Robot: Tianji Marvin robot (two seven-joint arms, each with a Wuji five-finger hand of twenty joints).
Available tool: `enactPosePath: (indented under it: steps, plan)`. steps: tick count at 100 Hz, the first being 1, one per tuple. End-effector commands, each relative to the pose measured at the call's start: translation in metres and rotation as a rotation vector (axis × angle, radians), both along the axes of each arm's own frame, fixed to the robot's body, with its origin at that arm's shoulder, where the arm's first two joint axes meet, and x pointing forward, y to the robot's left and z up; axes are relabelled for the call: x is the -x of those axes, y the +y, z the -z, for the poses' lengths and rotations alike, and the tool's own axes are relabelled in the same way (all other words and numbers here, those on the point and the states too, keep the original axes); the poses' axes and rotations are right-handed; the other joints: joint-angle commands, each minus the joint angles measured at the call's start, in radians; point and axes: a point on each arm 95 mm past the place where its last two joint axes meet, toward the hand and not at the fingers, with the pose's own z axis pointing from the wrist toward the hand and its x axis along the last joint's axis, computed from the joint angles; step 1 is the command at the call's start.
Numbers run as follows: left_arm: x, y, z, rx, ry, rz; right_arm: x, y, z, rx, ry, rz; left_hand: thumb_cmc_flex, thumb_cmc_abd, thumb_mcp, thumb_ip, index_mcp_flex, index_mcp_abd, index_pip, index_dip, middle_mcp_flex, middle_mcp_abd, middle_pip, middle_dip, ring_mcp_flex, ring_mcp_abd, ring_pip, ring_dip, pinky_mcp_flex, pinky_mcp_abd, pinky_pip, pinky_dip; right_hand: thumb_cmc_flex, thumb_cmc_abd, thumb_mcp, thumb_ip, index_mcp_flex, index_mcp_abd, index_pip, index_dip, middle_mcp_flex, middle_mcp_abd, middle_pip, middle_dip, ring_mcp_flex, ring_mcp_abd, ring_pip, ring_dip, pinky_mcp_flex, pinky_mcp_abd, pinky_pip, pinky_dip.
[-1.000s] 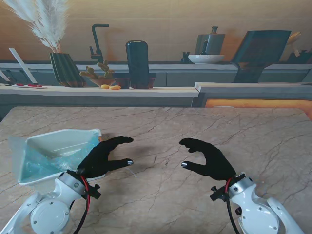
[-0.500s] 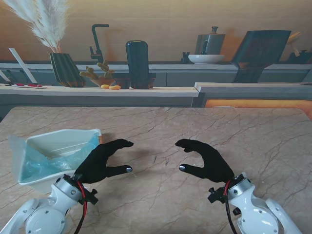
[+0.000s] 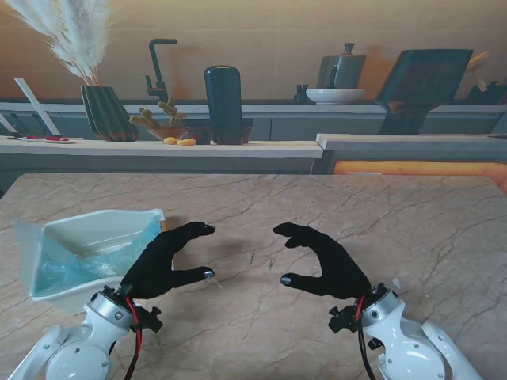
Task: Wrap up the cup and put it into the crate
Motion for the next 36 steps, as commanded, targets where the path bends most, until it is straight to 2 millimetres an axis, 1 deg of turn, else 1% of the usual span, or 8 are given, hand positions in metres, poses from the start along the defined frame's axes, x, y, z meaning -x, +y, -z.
enactPosePath:
  steps: [1, 36]
  plan:
    - [0.0032, -0.0018, 0.0036, -0.001, 0.017, 0.015, -0.0024, 0.0044, -0.0037, -0.031, -0.031, 0.005, -0.007, -0.017, 0.014, 0.025, -0.029, -0.036, -0.037, -0.01, -0.009, 0.002, -0.029, -0.012, -0.001, -0.002, -0.014, -0.013, 0.0, -0.007, -0.023, -0.009, -0.045, -0.038, 0.021, -0.008, -0.025, -0.034, 0.006, -0.004, -0.025, -0.034, -0.002, -0.01, 0.001, -0.036, -0.019, -0.009, 0.004, -0.016, 0.018, 0.001]
    - [0.0034, -0.0006, 0.0054, -0.028, 0.029, 0.016, -0.0042, 0.0064, -0.0054, -0.047, -0.09, 0.037, -0.006, -0.009, 0.013, 0.024, -0.022, -0.04, -0.033, -0.018, -0.002, -0.001, -0.027, -0.016, 0.006, -0.002, -0.017, -0.015, 0.003, 0.0, -0.026, -0.005, -0.055, -0.036, 0.038, -0.009, -0.022, -0.044, 0.036, -0.007, -0.019, -0.04, 0.022, -0.009, 0.011, -0.045, 0.005, 0.001, 0.009, -0.027, 0.031, -0.004]
